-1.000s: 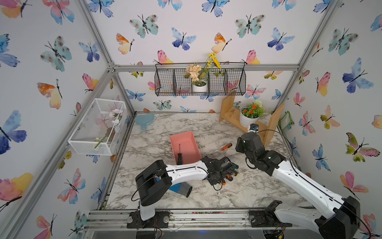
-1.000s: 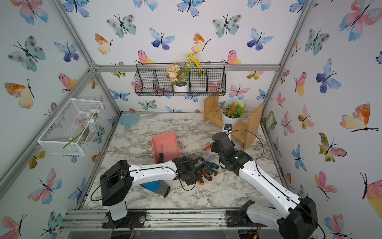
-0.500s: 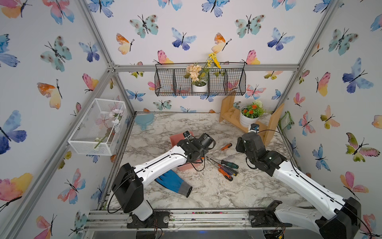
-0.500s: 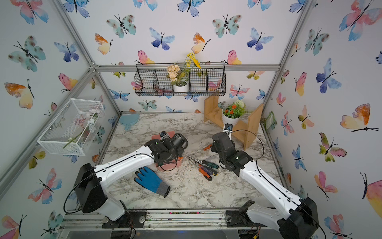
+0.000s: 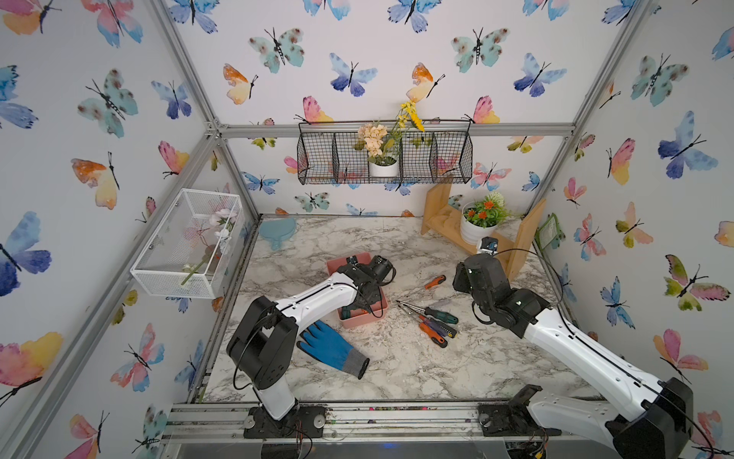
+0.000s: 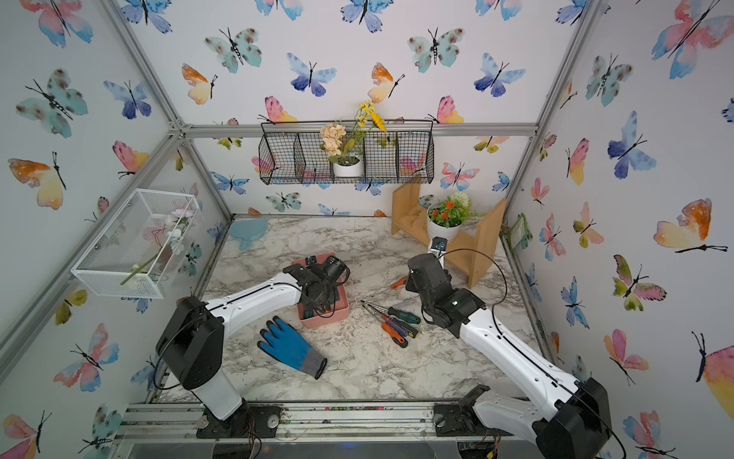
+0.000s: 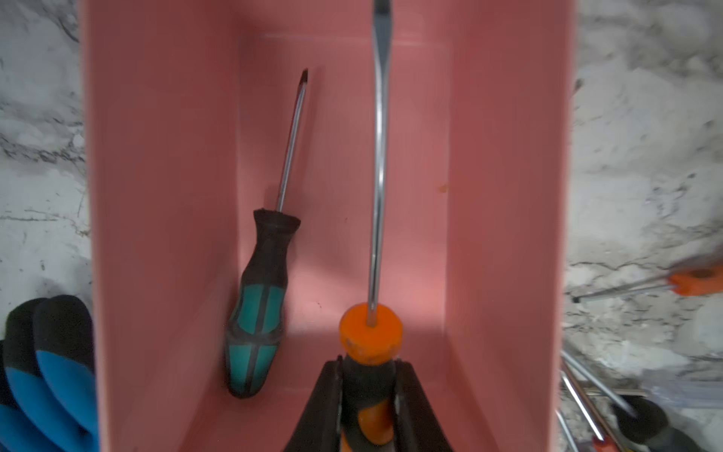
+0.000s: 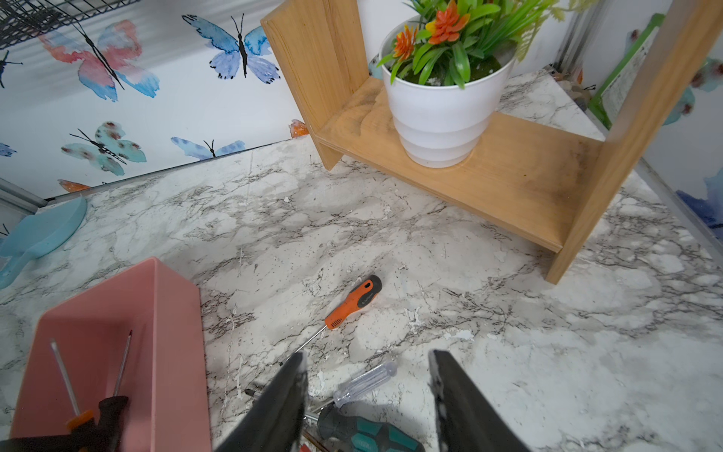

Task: Put the screwdriver on the desktop into the storage box
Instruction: Place the screwdriver in the storage box.

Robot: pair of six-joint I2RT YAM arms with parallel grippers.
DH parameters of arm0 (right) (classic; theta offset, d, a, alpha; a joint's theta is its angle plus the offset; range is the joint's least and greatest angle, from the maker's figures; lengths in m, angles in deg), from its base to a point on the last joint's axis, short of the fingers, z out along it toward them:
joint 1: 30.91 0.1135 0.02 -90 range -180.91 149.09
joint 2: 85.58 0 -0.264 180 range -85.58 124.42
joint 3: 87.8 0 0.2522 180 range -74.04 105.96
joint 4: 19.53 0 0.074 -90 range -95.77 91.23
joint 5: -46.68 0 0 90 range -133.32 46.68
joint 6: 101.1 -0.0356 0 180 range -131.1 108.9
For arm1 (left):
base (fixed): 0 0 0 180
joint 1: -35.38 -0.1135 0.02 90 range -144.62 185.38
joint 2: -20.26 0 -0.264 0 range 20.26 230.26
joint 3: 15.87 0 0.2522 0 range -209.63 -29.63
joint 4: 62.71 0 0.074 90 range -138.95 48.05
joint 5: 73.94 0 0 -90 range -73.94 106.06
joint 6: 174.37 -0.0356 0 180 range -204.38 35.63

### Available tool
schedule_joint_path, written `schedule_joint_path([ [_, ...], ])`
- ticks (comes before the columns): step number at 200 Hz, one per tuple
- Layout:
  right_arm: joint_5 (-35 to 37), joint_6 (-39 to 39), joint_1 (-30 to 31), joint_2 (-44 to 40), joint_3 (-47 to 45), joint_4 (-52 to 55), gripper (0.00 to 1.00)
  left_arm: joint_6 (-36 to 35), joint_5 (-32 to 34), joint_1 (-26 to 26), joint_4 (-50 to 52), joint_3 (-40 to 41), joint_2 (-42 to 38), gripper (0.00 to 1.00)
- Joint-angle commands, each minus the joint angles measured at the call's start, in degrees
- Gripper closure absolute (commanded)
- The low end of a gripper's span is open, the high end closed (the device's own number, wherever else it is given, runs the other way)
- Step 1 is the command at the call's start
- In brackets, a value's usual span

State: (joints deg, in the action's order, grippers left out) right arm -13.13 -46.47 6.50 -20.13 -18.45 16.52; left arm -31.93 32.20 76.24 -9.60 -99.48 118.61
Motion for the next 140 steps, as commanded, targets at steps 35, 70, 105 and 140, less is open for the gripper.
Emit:
schedule_joint_path([
  [35, -1.6, 0.1, -0.5, 1.9, 2.1, 0.6, 0.46, -0.5, -2.5, -0.3, -3.5, 2.0, 4.3, 0.66],
  [70, -2.8, 1.5, -0.5, 2.1, 2.4, 0.1, 0.43, 0.3, -1.8, -0.8, -4.1, 1.6, 2.8, 0.52],
  [105, -12.3, 8.4, -0.4, 5.7, 4.3, -0.4, 0.41, 0.7, 1.2, -0.8, -5.3, 0.9, -5.2, 0.50],
  [140, -29.8, 17.3, -0.4, 15.1, 8.1, 9.1, 0.41, -1.5, 3.1, -1.3, -14.1, 6.6, -17.6, 0.50],
])
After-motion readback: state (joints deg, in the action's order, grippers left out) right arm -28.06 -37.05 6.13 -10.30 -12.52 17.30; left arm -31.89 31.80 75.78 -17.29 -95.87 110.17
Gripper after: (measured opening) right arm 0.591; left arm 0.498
